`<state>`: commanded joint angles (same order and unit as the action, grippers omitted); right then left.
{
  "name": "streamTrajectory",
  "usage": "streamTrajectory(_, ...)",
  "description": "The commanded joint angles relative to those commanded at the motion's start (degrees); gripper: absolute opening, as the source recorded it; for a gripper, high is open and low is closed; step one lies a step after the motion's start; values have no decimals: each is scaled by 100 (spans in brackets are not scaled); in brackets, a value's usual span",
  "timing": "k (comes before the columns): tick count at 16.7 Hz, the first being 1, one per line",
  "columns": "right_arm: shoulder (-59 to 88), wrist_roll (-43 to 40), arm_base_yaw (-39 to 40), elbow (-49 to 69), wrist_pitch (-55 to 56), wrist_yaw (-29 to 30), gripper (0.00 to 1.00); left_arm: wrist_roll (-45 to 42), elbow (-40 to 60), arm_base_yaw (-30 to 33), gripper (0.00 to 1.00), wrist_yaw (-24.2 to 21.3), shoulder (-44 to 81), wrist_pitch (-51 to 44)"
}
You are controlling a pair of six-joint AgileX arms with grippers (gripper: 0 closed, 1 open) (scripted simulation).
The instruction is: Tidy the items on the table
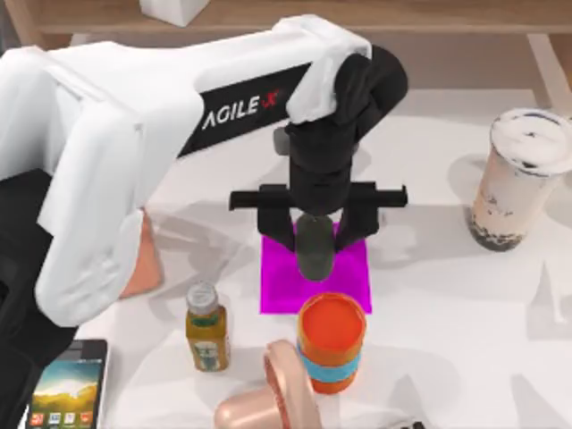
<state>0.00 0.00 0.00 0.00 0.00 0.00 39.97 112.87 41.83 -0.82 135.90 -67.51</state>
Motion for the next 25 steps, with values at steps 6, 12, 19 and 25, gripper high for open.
streamTrajectory(6, 0, 0, 0, 0, 0, 0, 100, -13, -20, -23, 0, -2, -11, 22)
streamTrajectory(12, 0, 0, 0, 0, 0, 0, 100, -2, -149, -1, 0, 0, 46, 195)
streamTrajectory(19, 0, 0, 0, 0, 0, 0, 100, -2, -149, -1, 53, 0, 46, 195)
streamTrajectory(25, 0, 0, 0, 0, 0, 0, 100, -2, -149, -1, 98, 0, 46, 195)
